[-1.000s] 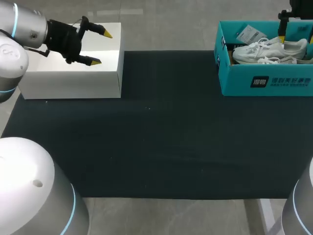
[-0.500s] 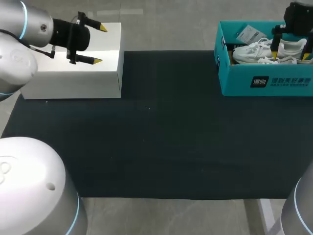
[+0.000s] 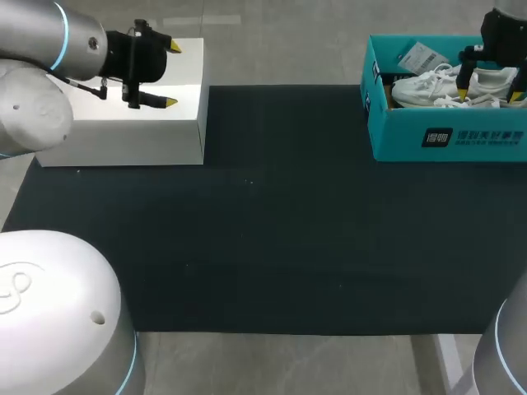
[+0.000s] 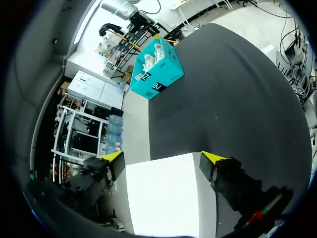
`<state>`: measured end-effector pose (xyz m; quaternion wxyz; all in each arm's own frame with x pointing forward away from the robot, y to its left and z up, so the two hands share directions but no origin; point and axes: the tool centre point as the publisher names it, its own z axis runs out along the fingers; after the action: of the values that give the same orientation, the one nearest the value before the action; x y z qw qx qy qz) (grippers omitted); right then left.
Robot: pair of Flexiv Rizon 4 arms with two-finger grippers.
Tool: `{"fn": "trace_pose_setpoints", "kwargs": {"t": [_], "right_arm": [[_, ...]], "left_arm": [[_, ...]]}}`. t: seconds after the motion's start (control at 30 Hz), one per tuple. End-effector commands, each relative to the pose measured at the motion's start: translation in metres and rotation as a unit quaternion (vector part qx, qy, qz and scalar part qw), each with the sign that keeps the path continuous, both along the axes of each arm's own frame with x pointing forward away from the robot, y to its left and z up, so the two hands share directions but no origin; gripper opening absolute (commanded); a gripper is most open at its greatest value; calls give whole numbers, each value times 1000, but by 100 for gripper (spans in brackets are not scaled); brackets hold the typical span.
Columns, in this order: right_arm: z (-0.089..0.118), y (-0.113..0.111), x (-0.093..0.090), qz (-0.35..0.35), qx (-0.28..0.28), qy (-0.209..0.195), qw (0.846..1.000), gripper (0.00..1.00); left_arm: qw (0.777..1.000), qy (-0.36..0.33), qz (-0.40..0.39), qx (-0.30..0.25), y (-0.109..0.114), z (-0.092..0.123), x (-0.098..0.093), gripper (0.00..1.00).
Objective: Take the shoe out of the shoebox, open the shoe tongue, remove and reinsert the insole, then place the shoe into the shoebox
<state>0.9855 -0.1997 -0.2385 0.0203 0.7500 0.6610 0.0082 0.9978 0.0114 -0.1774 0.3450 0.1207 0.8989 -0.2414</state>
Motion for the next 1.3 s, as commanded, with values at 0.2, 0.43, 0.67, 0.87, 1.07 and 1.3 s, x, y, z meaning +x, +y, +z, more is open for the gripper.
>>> {"fn": "trace_pose_setpoints", "kwargs": {"t": [0.2,0.43,0.67,0.87,1.07,1.3], "right_arm": [[-15,1,-23,4,-1,19,1000,100],[-28,-7,-47,8,4,47,999,100],[-34,-18,-66,-4,-6,65,998,100],[-37,-21,-78,8,2,83,996,100],[-37,-32,-87,-4,2,100,995,100],[-39,-40,-95,0,47,102,994,100]], "left_arm": [[874,291,389,1,-5,14,21,100],[759,352,547,-35,9,21,25,100],[675,354,644,-68,24,14,14,100],[593,363,713,-87,32,2,7,100],[509,370,768,-121,43,-2,4,100],[398,389,822,-123,56,-14,-20,100]]}}
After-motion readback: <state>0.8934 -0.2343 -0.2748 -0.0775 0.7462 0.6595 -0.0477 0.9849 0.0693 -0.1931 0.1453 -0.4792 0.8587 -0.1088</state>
